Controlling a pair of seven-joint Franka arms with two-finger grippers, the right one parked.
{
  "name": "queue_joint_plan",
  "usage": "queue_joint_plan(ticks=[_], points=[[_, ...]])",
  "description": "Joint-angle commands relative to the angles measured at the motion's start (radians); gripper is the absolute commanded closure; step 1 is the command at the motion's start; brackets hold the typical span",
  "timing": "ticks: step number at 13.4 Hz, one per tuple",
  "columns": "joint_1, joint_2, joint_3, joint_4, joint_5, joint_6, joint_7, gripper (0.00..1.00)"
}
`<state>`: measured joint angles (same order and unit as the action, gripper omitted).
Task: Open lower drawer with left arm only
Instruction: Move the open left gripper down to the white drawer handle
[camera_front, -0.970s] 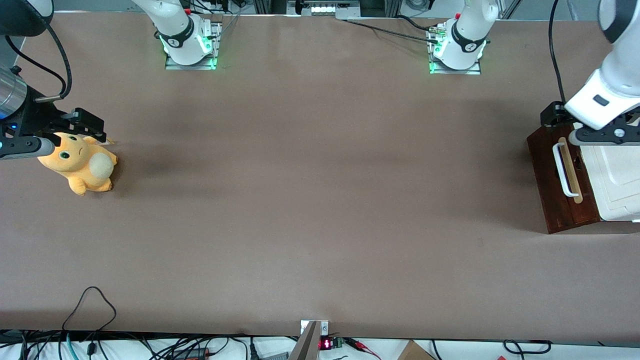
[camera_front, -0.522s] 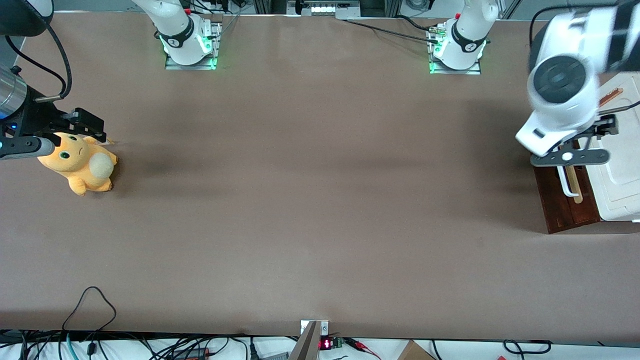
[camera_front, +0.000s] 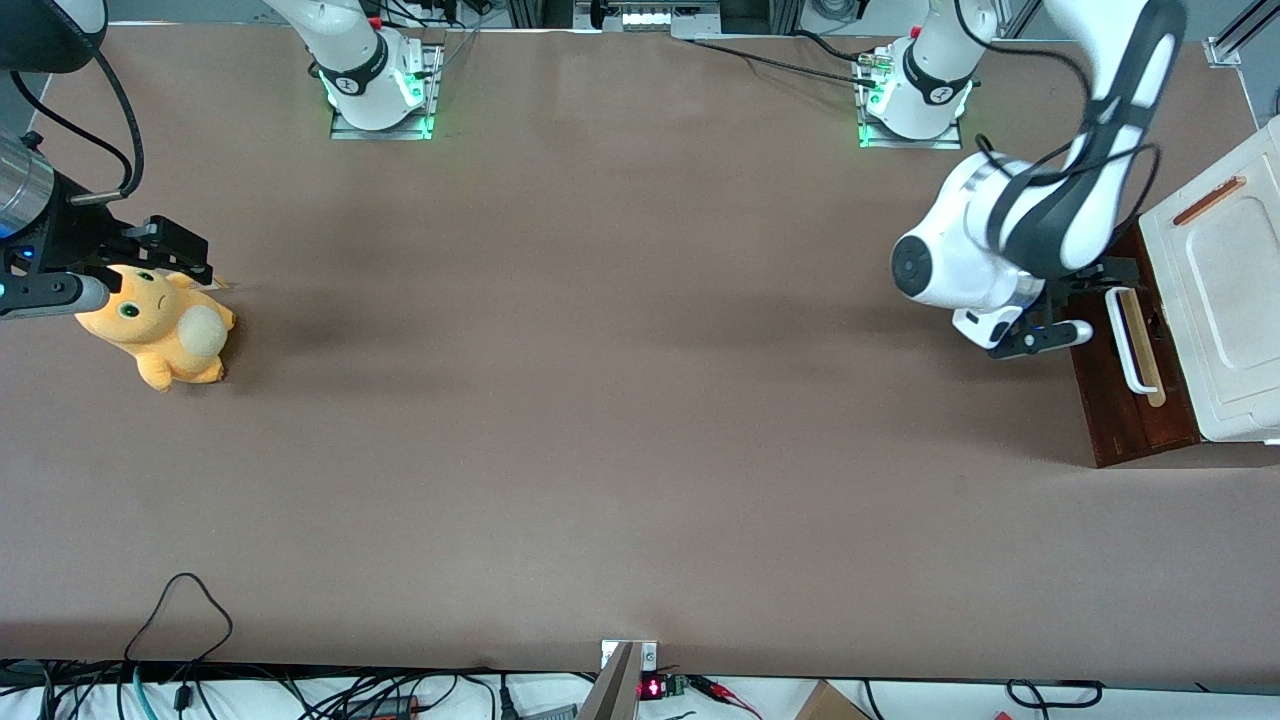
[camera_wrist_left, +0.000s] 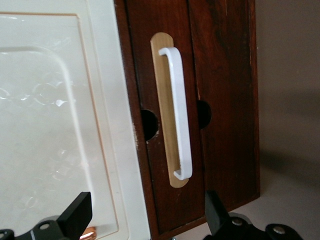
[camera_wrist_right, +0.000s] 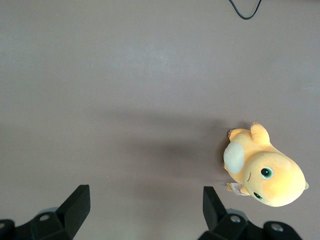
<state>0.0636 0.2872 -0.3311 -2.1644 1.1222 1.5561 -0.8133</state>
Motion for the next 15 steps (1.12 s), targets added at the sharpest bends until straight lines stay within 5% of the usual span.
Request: queue_joint_plan(ticks=[1,4,13,15], points=[[0.001,0.064,-0.005,-0.002,0.108,-0.057,-0.070,0.01],[0.013,0.145,0.000,-0.005,0.253,-0.080,-0.130,0.02],[0.050,0.253,0.060,0.026,0.421,-0.093,-0.161,0.05],[0.054,0.259,0.061,0.026,0.424,-0.093,-0.161,0.14]])
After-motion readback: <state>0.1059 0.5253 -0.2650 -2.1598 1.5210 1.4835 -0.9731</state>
